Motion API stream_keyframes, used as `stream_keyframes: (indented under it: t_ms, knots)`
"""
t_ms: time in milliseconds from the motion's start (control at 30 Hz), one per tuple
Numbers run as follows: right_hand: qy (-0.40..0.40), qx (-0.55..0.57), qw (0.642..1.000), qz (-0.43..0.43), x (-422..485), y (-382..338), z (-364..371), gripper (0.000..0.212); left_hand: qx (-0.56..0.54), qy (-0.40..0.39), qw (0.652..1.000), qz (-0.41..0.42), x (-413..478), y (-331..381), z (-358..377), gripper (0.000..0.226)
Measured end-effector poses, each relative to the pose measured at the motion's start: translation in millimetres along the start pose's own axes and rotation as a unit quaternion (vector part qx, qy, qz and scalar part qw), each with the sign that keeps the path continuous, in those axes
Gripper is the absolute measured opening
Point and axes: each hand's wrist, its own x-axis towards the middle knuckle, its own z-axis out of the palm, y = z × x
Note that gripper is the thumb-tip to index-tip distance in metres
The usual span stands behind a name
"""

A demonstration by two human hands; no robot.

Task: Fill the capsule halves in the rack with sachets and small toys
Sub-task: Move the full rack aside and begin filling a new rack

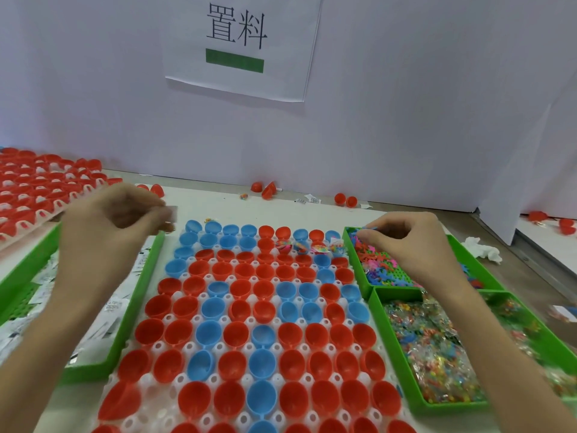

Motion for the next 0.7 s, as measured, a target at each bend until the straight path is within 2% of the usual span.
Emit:
stream_keyframes:
  t_ms: [100,267,367,500,700]
  knots:
    - [-0.084,0.092,0.991,-0.050,-15.6,-35.3,9.7,0.013,-0.122,-0.065,0.990,-0.035,-18.4,33.3,20.7,0.018]
    - [-0.154,0.203,0.963,-0.089,-40.0,-73.5,34.4,0.006,-0.213,-0.126,0.964,-0.101,-36.1,56.7,38.5,0.014]
    - [-0.131,0.231,0.960,-0.094,-49.8,-81.1,51.9,0.006,-0.257,-0.156,0.944,-0.134,-41.6,62.1,44.4,0.011]
    - [-0.092,0.255,0.959,-0.077,-55.6,-82.1,65.4,0.006,-0.260,-0.200,0.934,-0.140,-48.9,65.9,48.2,0.007]
    - [-0.046,0.250,0.966,-0.040,-59.5,-79.4,70.8,0.007,-0.278,-0.249,0.917,-0.144,-52.0,71.3,48.9,0.015]
